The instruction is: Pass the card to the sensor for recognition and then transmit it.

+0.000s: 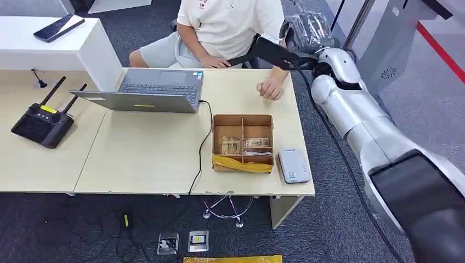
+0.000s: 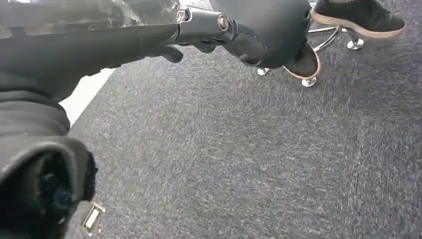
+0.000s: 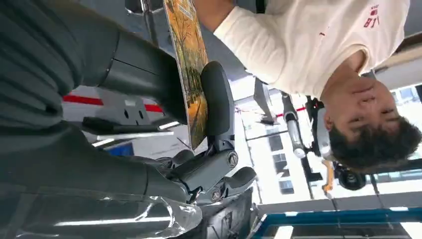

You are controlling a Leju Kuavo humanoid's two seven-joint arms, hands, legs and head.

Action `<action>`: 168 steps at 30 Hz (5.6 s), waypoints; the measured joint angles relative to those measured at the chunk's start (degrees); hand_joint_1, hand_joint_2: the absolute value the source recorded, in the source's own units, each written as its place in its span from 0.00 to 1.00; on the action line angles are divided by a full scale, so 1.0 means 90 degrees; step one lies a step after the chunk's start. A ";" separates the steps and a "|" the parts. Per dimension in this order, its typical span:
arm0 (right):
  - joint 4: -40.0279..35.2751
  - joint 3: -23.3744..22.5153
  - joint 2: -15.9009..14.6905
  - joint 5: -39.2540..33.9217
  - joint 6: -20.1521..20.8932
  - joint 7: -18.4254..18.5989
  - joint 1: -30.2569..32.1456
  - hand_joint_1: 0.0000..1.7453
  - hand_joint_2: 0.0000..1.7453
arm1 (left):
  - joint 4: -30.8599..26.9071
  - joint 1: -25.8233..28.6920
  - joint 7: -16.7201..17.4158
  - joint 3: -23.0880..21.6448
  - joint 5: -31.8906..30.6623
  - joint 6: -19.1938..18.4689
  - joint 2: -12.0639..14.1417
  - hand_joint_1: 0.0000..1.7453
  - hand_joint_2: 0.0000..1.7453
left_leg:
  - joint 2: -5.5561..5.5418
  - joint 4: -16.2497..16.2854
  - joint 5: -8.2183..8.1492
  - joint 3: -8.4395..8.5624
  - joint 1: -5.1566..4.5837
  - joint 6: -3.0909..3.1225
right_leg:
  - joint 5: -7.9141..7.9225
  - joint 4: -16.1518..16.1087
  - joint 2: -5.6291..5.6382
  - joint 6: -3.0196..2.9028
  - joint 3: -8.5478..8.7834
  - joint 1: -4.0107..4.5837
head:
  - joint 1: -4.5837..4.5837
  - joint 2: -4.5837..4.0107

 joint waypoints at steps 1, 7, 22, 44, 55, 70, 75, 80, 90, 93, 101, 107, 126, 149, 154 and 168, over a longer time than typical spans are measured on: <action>-0.0175 -0.0051 -0.0090 -0.0127 0.0005 0.0144 0.0113 1.00 1.00 | 0.0000 0.0001 0.0012 0.0000 0.0034 0.0029 -0.0019 0.00 0.00 | 0.0000 0.0001 0.0000 0.0001 0.0000 0.0000 | 0.0000 -0.0001 0.0000 0.0000 -0.0001 0.0000 | 0.0000 0.0000; -0.1683 -0.0493 -0.0906 -0.0789 0.0117 0.1076 0.1035 1.00 1.00 | 0.0000 0.0006 0.0085 0.0007 0.0182 0.0233 -0.0112 0.00 0.00 | -0.0001 0.0002 -0.0003 0.0004 -0.0001 0.0003 | 0.0001 -0.0008 0.0000 0.0001 0.0002 -0.0001 | -0.0005 0.0000; -0.4838 -0.2307 -0.2822 -0.0805 0.0269 0.2079 0.4699 0.95 1.00 | 0.0002 -0.0020 0.0059 0.0049 0.0267 0.0211 -0.0316 0.00 0.00 | 0.0005 0.0000 -0.0030 0.0015 0.0004 -0.0002 | -0.0003 -0.0014 0.0000 0.0001 0.0018 0.0003 | -0.0003 0.0000; -0.5691 -0.2482 -0.2281 0.0461 0.0578 0.1747 0.5836 0.97 1.00 | 0.0000 -0.0218 -0.0291 0.0109 0.0377 -0.0056 -0.0503 0.00 0.00 | 0.0019 -0.0003 -0.0029 0.0012 0.0007 -0.0003 | -0.0004 -0.0009 0.0026 -0.0001 0.0019 0.0006 | 0.0000 0.0000; -0.5382 -0.2339 -0.1792 0.0480 0.0478 0.1458 0.5460 1.00 1.00 | -0.0002 -0.0229 -0.0396 0.0104 0.0301 -0.0170 -0.0515 0.00 0.00 | 0.0019 -0.0003 -0.0029 0.0012 0.0006 -0.0004 | -0.0005 -0.0009 0.0025 -0.0001 0.0018 0.0005 | -0.0002 0.0000; -0.4102 -0.2302 -0.1530 0.0704 -0.0044 0.1169 0.5406 1.00 1.00 | -0.0002 -0.0227 -0.0396 0.0104 0.0289 -0.0192 -0.0522 0.00 0.00 | 0.0019 -0.0003 -0.0029 0.0012 0.0006 -0.0004 | -0.0005 -0.0010 0.0027 -0.0001 0.0016 0.0005 | -0.0002 0.0000; -0.3748 -0.2300 -0.1487 0.0774 -0.0148 0.1125 0.5453 1.00 1.00 | -0.0002 -0.0226 -0.0396 0.0104 0.0301 -0.0192 -0.0525 0.00 0.00 | 0.0020 -0.0003 -0.0029 0.0012 0.0006 -0.0004 | -0.0005 -0.0010 0.0027 -0.0001 0.0016 0.0005 | -0.0002 0.0000; -0.3503 -0.2268 -0.1361 0.0791 -0.0163 0.1096 0.5475 1.00 1.00 | -0.0002 -0.0227 -0.0396 0.0102 0.0335 -0.0192 -0.0544 0.00 0.00 | 0.0020 -0.0003 -0.0030 0.0012 0.0007 -0.0004 | -0.0005 -0.0010 0.0028 -0.0001 0.0015 0.0006 | -0.0002 0.0000; -0.3194 -0.2154 -0.1086 0.0791 -0.0252 0.0965 0.5469 1.00 1.00 | -0.0002 -0.0227 -0.0396 0.0100 0.0362 -0.0211 -0.0571 0.00 0.00 | 0.0020 -0.0003 -0.0030 0.0012 0.0007 -0.0004 | -0.0005 -0.0010 0.0028 -0.0001 0.0016 0.0005 | -0.0002 0.0000; -0.3116 -0.2127 -0.1001 0.0774 -0.0260 0.0923 0.5469 1.00 1.00 | -0.0002 -0.0227 -0.0396 0.0097 0.0362 -0.0221 -0.0571 0.00 0.00 | 0.0020 -0.0003 -0.0030 0.0012 0.0007 -0.0004 | -0.0005 -0.0010 0.0028 -0.0001 0.0016 0.0005 | 0.0000 0.0000; -0.2959 -0.2030 -0.0855 0.0774 -0.0245 0.0909 0.5441 1.00 1.00 | -0.0002 -0.0226 -0.0396 0.0095 0.0360 -0.0255 -0.0590 0.00 0.00 | 0.0020 -0.0003 -0.0030 0.0012 0.0007 -0.0004 | -0.0005 -0.0010 0.0028 -0.0001 0.0016 0.0006 | -0.0002 0.0000; -0.2823 -0.1962 -0.0782 0.0767 -0.0226 0.0906 0.5387 1.00 1.00 | -0.0002 -0.0221 -0.0364 0.0092 0.0359 -0.0255 -0.0585 0.00 0.00 | 0.0020 -0.0003 -0.0030 0.0012 0.0007 -0.0004 | -0.0005 -0.0010 0.0027 -0.0001 0.0016 0.0005 | -0.0002 0.0000; -0.2621 -0.1882 -0.0700 0.0505 -0.0267 0.0615 0.4707 1.00 1.00 | -0.0002 -0.0209 -0.0313 0.0092 0.0367 -0.0216 -0.0590 0.00 0.00 | 0.0021 -0.0003 -0.0028 0.0013 0.0006 -0.0005 | -0.0003 -0.0009 0.0029 -0.0002 0.0017 0.0005 | -0.0002 0.0000; -0.2740 -0.2244 -0.0751 0.0226 0.0141 0.0146 0.1712 1.00 1.00 | -0.0002 -0.0181 -0.0583 -0.0151 0.0138 -0.0175 -0.0605 0.00 0.00 | 0.0022 -0.0002 -0.0026 0.0008 0.0005 -0.0005 | -0.0001 -0.0007 0.0030 -0.0001 0.0015 0.0004 | -0.0002 0.0000; -0.2125 -0.2166 -0.0544 0.0468 0.0090 -0.0004 0.1208 1.00 1.00 | -0.0002 -0.0209 -0.0583 -0.0226 0.0104 -0.0185 -0.0622 0.00 0.00 | 0.0020 -0.0002 -0.0023 0.0006 0.0008 -0.0010 | -0.0002 -0.0006 0.0025 -0.0002 0.0015 0.0006 | -0.0002 0.0000; -0.0547 -0.1851 -0.0037 0.0752 0.0039 0.0122 0.0769 0.00 1.00 | -0.0002 -0.0226 -0.0529 -0.0384 0.0151 -0.0260 -0.0583 0.00 0.00 | 0.0020 -0.0001 -0.0022 0.0008 0.0008 -0.0011 | -0.0001 -0.0007 0.0026 -0.0002 0.0014 0.0007 | 0.0000 0.0000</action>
